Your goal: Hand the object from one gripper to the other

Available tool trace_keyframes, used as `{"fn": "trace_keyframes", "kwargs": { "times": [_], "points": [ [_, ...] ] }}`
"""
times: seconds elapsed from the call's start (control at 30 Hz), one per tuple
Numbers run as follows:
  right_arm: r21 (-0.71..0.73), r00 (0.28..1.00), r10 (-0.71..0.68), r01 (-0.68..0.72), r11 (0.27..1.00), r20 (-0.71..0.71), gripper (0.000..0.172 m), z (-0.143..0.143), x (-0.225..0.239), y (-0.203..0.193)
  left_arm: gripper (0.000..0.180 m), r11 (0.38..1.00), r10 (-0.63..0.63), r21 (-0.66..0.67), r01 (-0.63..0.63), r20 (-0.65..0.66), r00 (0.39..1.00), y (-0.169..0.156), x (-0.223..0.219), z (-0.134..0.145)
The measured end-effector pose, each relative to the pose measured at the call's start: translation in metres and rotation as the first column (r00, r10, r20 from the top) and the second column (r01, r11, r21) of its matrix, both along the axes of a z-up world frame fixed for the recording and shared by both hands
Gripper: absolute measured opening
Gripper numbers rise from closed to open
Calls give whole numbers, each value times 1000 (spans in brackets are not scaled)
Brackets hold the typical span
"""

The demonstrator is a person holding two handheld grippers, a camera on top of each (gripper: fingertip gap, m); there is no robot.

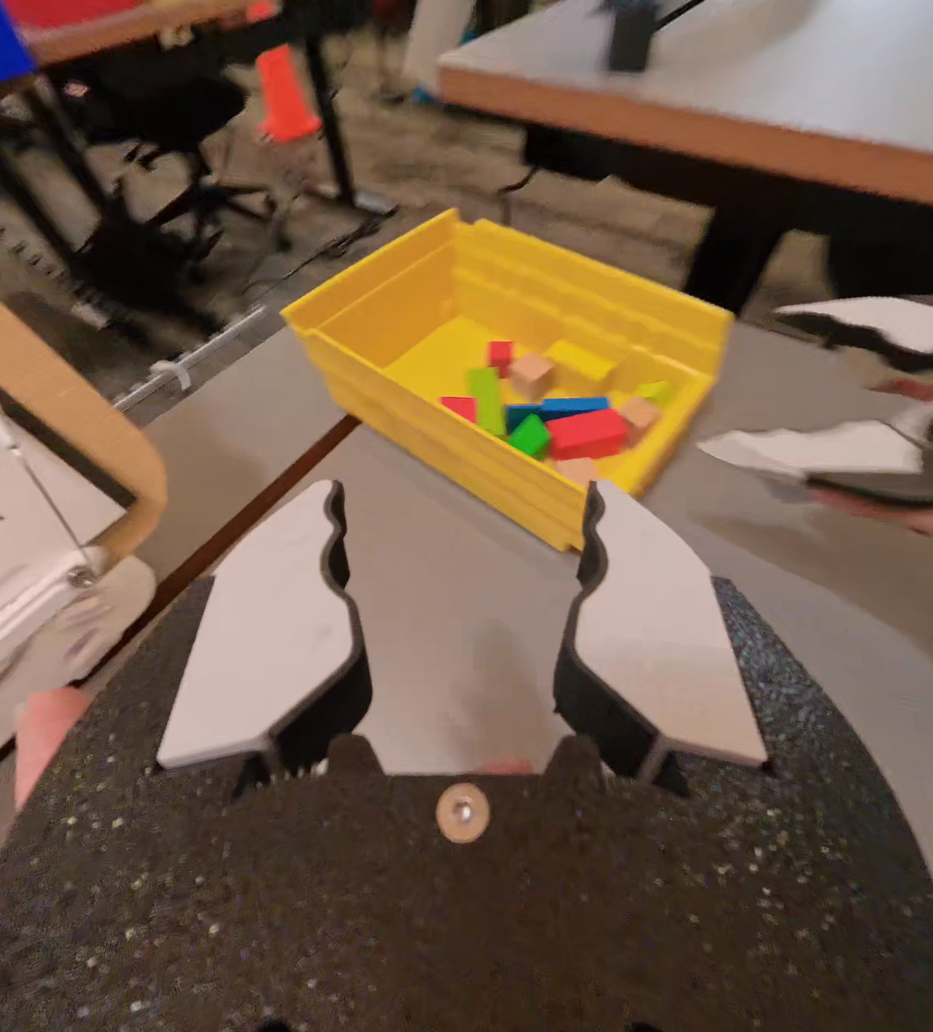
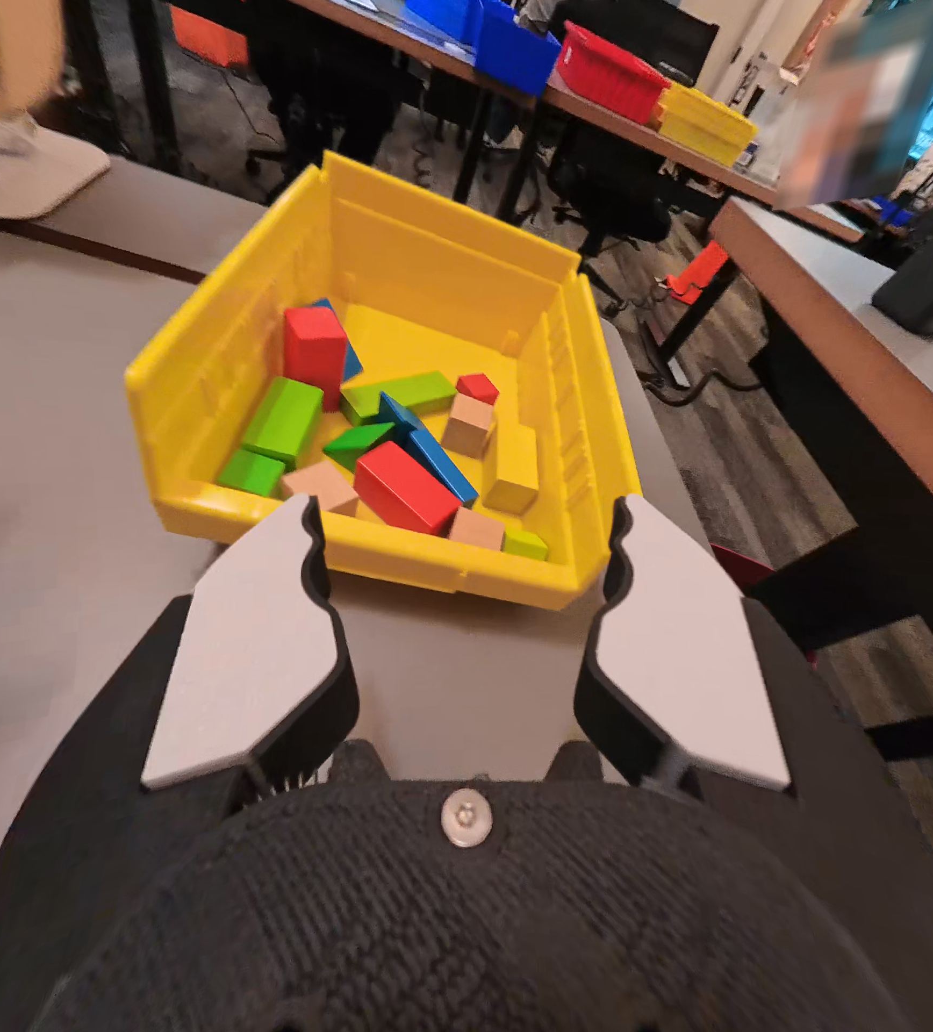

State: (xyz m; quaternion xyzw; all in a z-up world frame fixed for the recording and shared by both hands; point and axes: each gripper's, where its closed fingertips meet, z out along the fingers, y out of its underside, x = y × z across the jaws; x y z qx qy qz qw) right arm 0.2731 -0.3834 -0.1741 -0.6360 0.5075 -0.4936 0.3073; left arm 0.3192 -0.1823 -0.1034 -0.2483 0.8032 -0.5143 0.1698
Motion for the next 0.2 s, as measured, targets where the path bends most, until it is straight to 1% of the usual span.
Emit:
{"fn": "trace_keyframes", "kwargs": {
  "times": [0.03, 0.1, 0.2],
  "points": [
    [-16, 1000, -4, 4, 1000, -24, 99, -5, 0, -3, 81, 998, 48, 39, -48, -2, 999, -8, 16, -2],
    [-28, 998, -13, 11, 1000, -57, 100, -7, -3, -9, 84, 993, 85, 79, -83, -15, 996, -32, 39, -8],
    [-5, 999, -20, 20, 1000, -45, 100, -8, -2, -17, 85, 988, 103, 130, -85, -141, 985, -69, 60, -30]
  ]
}}
